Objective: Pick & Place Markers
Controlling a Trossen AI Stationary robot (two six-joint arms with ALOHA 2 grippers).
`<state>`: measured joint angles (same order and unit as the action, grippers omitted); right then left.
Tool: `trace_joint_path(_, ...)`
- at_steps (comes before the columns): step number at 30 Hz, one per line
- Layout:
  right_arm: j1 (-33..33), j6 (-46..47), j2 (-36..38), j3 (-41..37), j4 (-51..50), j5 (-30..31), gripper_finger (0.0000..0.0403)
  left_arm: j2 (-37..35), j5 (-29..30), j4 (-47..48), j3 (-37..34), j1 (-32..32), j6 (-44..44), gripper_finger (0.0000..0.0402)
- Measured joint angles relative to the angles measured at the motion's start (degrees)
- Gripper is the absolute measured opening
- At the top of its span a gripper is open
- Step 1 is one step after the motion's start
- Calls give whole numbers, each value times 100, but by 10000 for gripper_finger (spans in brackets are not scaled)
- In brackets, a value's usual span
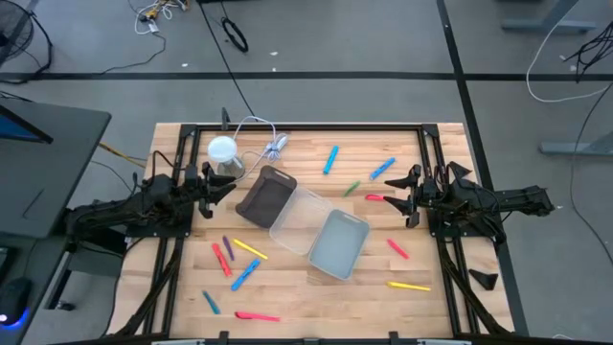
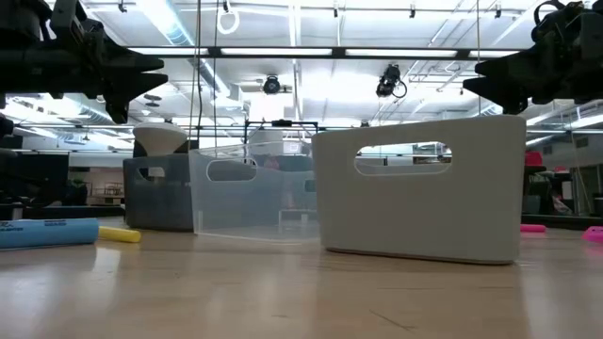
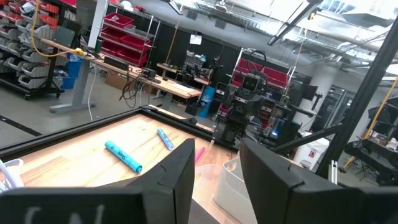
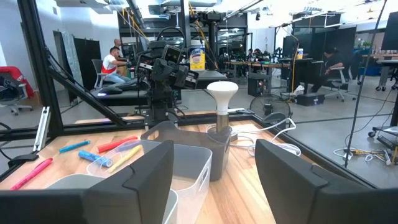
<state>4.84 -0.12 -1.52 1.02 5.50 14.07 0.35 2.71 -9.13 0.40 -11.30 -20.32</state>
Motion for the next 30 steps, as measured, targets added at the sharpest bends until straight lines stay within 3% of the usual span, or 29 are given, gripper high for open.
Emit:
trace_joint_path(13, 2, 0, -2, -1, 0, 1, 229, 1, 45, -33, 1, 0, -29, 133)
trace_joint_path(21, 0, 0, 0, -1, 1, 1, 229, 1, 45, -33, 1, 0, -1717, 133)
trace_joint_path(28, 0, 0, 0, -2, 2, 2, 229, 1, 15, -33, 1, -2, -1764, 133)
trace_joint_path(30, 1, 0, -1, -2, 1, 2, 229, 0, -234, -43, 16, -2, -1684, 133)
